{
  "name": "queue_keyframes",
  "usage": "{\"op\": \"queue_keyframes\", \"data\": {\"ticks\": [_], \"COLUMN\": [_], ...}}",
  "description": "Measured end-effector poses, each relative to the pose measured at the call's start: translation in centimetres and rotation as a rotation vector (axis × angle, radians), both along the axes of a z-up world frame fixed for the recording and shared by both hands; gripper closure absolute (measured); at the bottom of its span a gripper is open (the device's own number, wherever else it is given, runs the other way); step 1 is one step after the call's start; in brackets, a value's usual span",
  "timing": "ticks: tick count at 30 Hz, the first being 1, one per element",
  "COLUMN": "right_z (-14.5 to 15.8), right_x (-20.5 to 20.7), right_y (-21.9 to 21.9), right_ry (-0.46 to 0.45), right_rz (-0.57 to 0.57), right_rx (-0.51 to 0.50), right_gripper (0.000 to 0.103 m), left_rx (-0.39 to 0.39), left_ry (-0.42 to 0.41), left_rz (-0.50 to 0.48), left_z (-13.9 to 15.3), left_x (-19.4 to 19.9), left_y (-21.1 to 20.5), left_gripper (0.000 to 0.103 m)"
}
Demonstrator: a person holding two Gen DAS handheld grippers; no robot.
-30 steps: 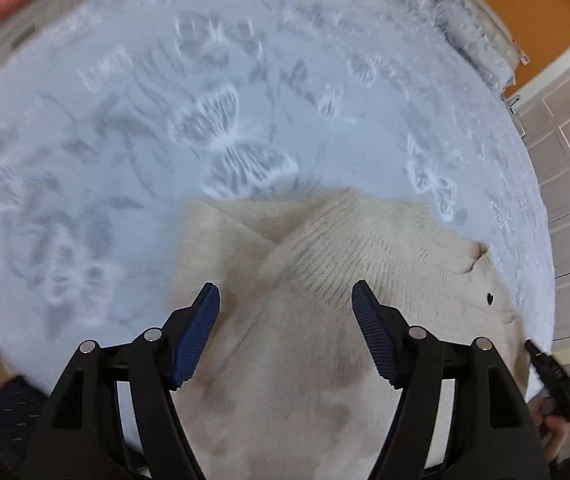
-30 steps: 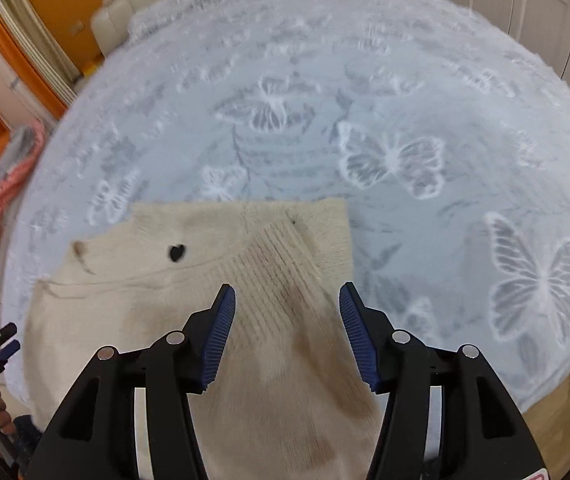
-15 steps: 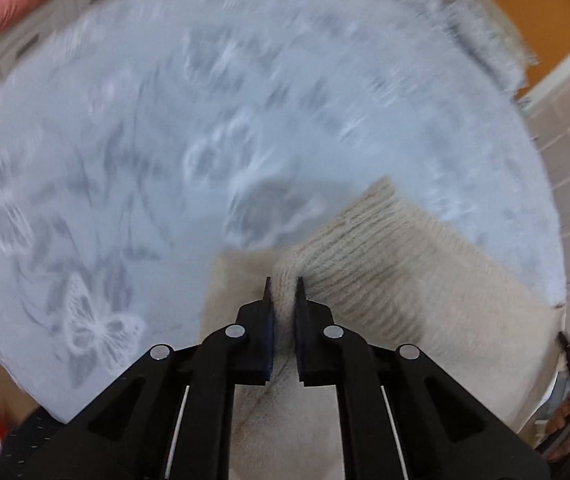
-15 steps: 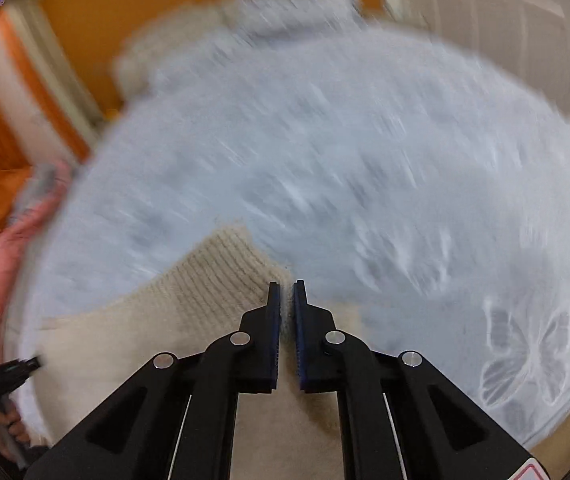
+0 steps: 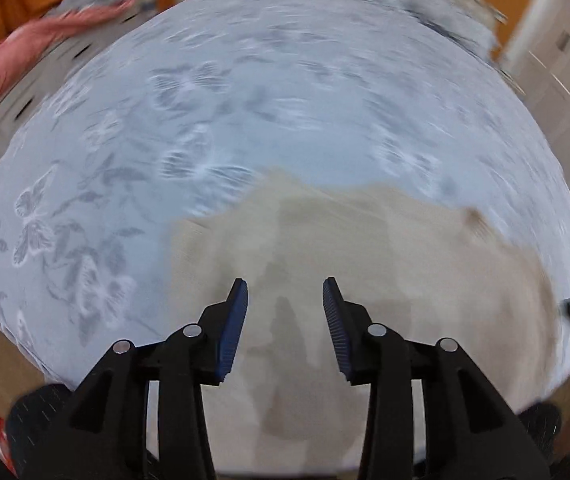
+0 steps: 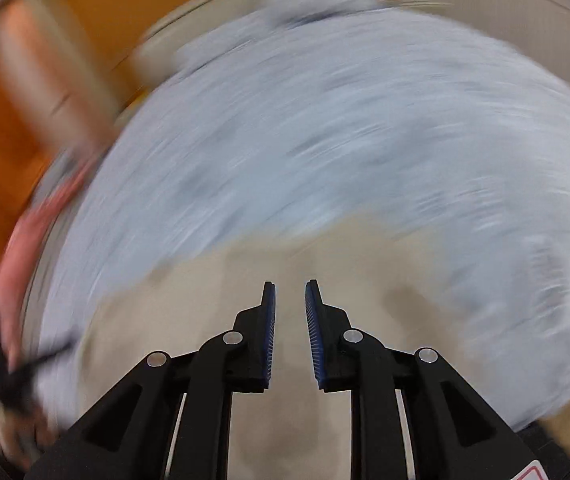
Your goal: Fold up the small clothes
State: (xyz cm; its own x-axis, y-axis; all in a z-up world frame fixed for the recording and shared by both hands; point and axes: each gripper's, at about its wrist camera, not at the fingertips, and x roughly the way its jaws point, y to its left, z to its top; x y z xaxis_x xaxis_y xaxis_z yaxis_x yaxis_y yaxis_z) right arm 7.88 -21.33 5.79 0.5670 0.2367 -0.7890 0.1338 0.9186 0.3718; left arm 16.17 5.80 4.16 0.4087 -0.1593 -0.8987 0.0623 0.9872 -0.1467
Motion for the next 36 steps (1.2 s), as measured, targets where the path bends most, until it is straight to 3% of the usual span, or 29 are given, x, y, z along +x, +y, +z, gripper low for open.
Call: {"op": "queue_keyframes", "data": {"ticks": [3, 6, 8, 9, 10, 13, 16, 17, 19, 22, 24, 26, 27, 29, 31, 34, 36], "right_z": [-2.0, -4.6, -5.6, -5.7, -5.6, -5.4, -6.3, -5.6, -3.4, -2.1, -3.7, -7.1, -7.3, -5.2, -4.2, -6.9, -8.5], "right_x": [-0.7, -1.7, -2.3, -2.5, -3.3, -5.7, -7.9, -8.3, -8.4, -7.5, -6.8, -6.4, -6.5, -7.1, -7.1, -6.8, -6.4], "right_y": [6.6, 8.4, 4.9, 3.2, -0.2, -8.2, -13.3, -13.4, -11.5, -8.1, -6.1, -5.1, -5.0, -4.1, -3.0, -1.5, -2.7], "right_ry": [0.039, 0.105, 0.151, 0.165, 0.180, 0.276, 0.325, 0.312, 0.236, 0.182, 0.235, 0.382, 0.393, 0.287, 0.250, 0.344, 0.415], "right_rz": [0.158, 0.181, 0.076, 0.025, -0.060, -0.288, -0.426, -0.435, -0.391, -0.279, -0.221, -0.199, -0.213, -0.208, -0.180, -0.121, -0.137], "right_rx": [0.028, -0.023, -0.078, -0.072, -0.045, -0.154, 0.042, 0.022, -0.034, -0.030, -0.102, -0.109, -0.097, -0.070, -0.094, -0.151, -0.116], "right_gripper": [0.086, 0.086, 0.089, 0.098, 0.100, 0.098, 0.103, 0.103, 0.096, 0.096, 0.096, 0.098, 0.099, 0.098, 0.098, 0.098, 0.099], "left_rx": [0.004, 0.056, 0.125, 0.136, 0.142, 0.133, 0.114, 0.130, 0.156, 0.166, 0.179, 0.178, 0.174, 0.166, 0.163, 0.166, 0.169], "left_ry": [0.043, 0.103, 0.118, 0.120, 0.118, 0.139, 0.133, 0.123, 0.116, 0.113, 0.108, 0.111, 0.113, 0.113, 0.112, 0.113, 0.112], "left_rz": [-0.050, -0.055, -0.063, -0.060, -0.052, -0.013, -0.007, -0.011, -0.014, -0.013, -0.019, -0.021, -0.019, -0.015, -0.013, -0.011, -0.012], "left_z": [-1.2, -3.5, -4.6, -4.8, -4.9, -5.4, -5.6, -5.5, -5.3, -5.1, -5.1, -5.1, -5.0, -4.8, -4.9, -5.2, -5.2], "left_x": [-2.5, -4.0, -5.2, -5.7, -6.0, -6.7, -7.4, -7.7, -7.9, -8.6, -8.8, -8.8, -8.8, -9.0, -9.1, -9.2, -9.3], "left_y": [-3.2, -4.0, -3.2, -2.4, -1.7, 1.6, 2.6, 2.3, 1.7, 1.1, 0.9, 1.0, 1.1, 1.3, 1.2, 1.1, 1.0], "left_gripper": [0.063, 0.063, 0.063, 0.063, 0.063, 0.061, 0.061, 0.061, 0.063, 0.063, 0.063, 0.063, 0.063, 0.063, 0.063, 0.063, 0.063]}}
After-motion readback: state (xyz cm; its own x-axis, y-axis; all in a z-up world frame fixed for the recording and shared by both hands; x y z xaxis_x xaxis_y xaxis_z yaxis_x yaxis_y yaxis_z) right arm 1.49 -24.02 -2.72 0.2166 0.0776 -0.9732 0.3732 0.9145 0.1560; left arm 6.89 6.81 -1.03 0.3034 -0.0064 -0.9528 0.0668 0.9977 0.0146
